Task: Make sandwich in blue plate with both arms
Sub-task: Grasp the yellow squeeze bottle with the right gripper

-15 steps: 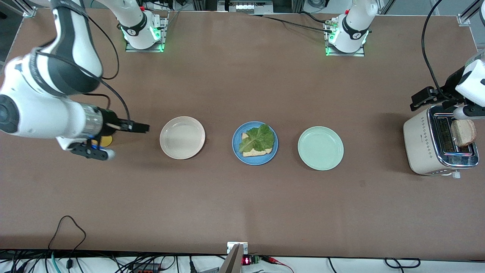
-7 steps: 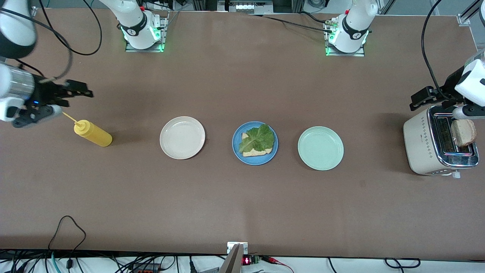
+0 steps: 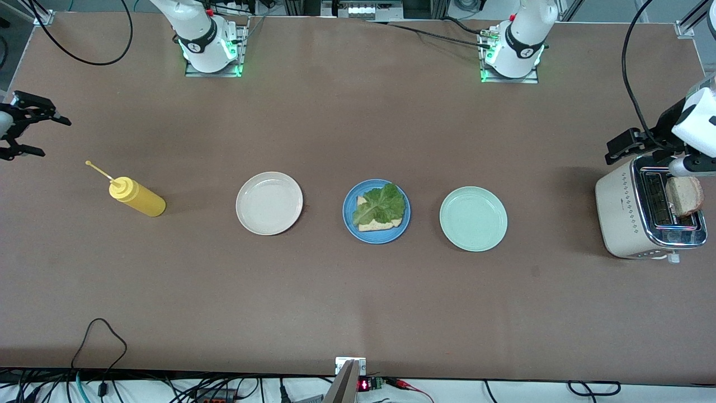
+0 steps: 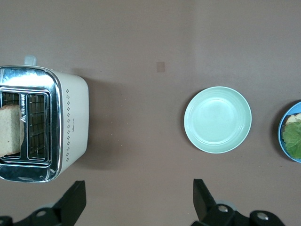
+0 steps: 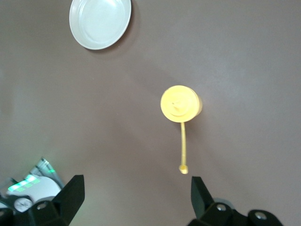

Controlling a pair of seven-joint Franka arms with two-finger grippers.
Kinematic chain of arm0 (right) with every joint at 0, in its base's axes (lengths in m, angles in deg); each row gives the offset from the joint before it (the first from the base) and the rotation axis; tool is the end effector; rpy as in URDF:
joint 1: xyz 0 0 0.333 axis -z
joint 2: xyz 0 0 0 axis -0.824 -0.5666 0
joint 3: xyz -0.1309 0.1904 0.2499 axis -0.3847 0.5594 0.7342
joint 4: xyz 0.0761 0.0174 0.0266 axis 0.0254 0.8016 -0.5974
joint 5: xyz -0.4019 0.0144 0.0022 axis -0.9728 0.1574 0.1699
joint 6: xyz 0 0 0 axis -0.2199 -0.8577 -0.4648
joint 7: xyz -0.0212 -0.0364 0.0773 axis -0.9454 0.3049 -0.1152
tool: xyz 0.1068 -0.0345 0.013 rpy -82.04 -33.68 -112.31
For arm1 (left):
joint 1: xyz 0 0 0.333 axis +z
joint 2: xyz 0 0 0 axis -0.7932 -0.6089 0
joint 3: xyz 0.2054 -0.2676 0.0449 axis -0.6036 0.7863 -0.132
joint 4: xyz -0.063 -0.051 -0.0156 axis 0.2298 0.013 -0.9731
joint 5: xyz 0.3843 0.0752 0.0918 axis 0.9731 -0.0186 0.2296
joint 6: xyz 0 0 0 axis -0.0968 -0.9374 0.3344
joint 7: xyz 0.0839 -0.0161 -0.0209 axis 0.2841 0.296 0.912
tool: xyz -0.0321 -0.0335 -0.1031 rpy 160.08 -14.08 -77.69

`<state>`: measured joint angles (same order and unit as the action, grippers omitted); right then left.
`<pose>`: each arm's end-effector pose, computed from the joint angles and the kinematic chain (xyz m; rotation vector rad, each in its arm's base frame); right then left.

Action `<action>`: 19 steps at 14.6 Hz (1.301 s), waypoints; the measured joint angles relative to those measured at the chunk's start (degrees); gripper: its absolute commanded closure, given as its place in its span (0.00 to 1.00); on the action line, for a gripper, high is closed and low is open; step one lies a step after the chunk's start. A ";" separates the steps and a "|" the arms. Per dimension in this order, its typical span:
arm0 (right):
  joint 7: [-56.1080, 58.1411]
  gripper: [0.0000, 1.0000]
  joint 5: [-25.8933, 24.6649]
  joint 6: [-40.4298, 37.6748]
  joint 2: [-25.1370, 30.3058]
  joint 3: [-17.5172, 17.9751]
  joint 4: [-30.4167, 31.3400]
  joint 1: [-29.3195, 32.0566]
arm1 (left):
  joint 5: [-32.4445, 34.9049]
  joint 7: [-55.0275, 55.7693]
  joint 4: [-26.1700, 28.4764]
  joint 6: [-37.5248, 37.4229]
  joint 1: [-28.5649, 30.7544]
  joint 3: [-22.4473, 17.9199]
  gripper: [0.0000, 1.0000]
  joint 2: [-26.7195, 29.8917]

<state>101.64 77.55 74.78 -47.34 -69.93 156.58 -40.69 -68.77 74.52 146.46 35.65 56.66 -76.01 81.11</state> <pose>0.5332 -0.2003 0.5005 -2.5859 -1.1557 0.0171 0.5788 0.0122 0.5923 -3.1386 -0.1068 0.0009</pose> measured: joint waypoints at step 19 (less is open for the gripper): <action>54.74 0.00 22.09 3.68 -28.03 8.23 -5.60 23.14 | 0.00 0.02 0.12 0.64 0.23 -0.07 0.00 -0.13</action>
<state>156.38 99.64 78.46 -75.37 -61.71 150.98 -17.55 -68.77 74.54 146.58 36.30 56.89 -76.08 80.98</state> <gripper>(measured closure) 0.000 0.000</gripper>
